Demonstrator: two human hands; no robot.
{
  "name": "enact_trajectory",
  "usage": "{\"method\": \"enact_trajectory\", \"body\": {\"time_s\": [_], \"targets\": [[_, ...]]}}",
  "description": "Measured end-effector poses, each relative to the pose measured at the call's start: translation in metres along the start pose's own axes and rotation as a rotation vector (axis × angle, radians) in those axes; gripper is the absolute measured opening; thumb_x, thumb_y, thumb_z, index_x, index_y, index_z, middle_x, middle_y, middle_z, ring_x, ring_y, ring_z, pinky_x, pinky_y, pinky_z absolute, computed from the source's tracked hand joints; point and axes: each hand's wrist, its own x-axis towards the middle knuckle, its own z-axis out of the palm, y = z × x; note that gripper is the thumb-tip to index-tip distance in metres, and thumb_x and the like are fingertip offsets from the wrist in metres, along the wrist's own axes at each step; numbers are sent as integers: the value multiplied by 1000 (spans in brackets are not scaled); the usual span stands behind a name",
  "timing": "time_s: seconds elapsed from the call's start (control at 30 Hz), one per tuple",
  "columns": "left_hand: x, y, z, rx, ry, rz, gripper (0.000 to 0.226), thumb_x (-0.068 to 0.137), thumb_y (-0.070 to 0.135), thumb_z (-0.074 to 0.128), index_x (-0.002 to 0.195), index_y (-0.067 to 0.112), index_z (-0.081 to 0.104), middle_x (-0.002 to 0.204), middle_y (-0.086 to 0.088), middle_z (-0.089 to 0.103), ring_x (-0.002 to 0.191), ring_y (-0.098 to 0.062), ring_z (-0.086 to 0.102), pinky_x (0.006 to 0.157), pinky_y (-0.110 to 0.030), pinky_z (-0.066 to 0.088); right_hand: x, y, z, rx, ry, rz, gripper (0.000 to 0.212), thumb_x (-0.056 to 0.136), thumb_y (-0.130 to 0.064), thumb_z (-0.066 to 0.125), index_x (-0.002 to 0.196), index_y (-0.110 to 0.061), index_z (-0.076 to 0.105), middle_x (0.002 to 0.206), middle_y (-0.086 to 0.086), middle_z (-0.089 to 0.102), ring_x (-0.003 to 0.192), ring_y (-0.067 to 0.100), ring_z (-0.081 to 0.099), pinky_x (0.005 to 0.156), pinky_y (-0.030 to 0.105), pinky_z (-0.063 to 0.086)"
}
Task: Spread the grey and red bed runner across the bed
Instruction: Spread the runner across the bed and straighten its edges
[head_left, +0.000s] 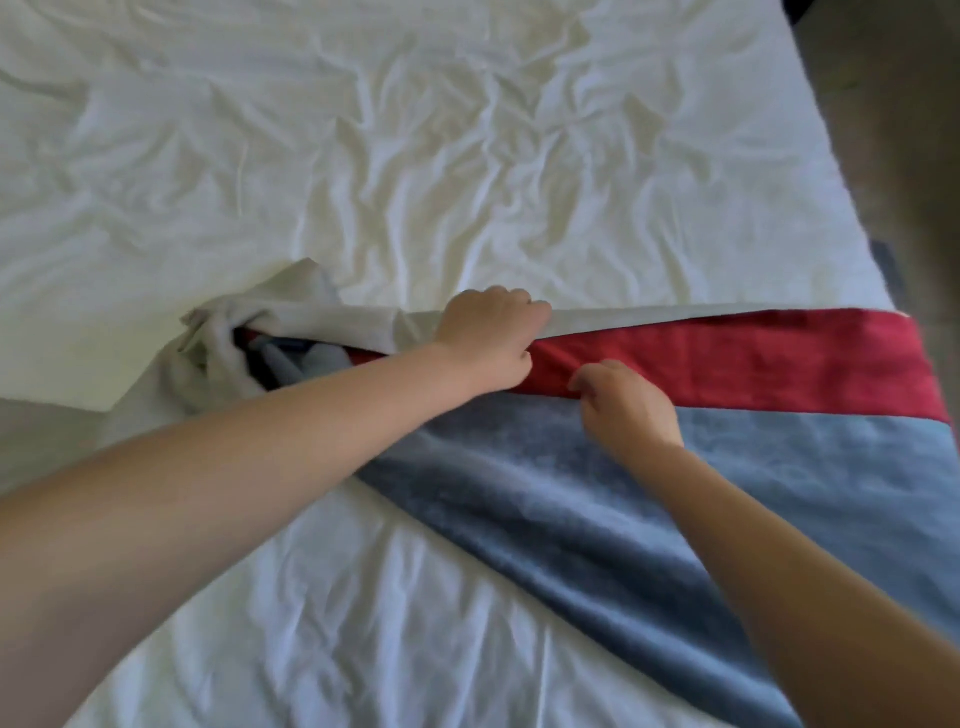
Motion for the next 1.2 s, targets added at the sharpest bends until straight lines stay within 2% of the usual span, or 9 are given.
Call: {"method": "enact_trajectory", "body": {"time_s": [0.2,0.33,0.43,0.57,0.77,0.97,1.13,1.2], "targets": [[76,67,23,8,14,14,23,85,22,54,106,16,57,94,-2,59,81,-24,57,57,-31,40,-4,143,-47,151,203,363,31,79,-8,52,104,-19,67,107,8,68,100,30,62,77,34,47],[117,91,32,44,30,8,22,86,27,55,104,15,57,91,-2,59,78,-24,57,55,-31,37,3,219,-75,259,321,570,28,84,-11,49,104,-16,67,108,11,69,101,32,61,81,35,46],[141,106,36,51,39,11,20,86,29,55,100,16,58,89,-1,58,75,-24,56,54,-30,36,18,258,-91,237,321,649,31,85,-11,49,111,-11,64,112,17,66,104,35,59,83,36,45],[171,126,39,29,56,24,15,87,26,50,95,16,59,86,-1,60,72,-24,58,53,-30,38,44,284,-106,171,253,616,37,80,-11,53,116,-11,57,112,18,63,103,37,59,78,36,45],[210,165,47,-13,78,84,18,87,25,50,100,16,60,89,-2,63,79,-26,61,56,-29,36,75,299,-110,-41,174,459,55,75,-1,49,127,-19,48,110,14,63,98,38,59,65,32,38],[237,195,59,-50,52,72,14,89,20,52,99,13,61,91,-5,64,80,-29,61,58,-29,37,84,316,-103,-190,150,371,34,80,-2,44,107,-18,57,103,15,61,90,40,58,64,36,38],[248,187,56,-18,66,51,10,89,15,52,90,15,62,86,-4,64,78,-29,62,56,-28,34,98,321,-102,-210,209,350,31,82,3,44,104,-13,58,99,15,61,82,38,59,60,34,36],[255,179,50,12,125,36,14,90,17,51,92,16,65,89,-5,66,83,-32,63,57,-29,34,112,318,-104,-141,258,374,31,83,2,44,104,-13,60,102,16,61,86,38,59,63,35,38]]}}
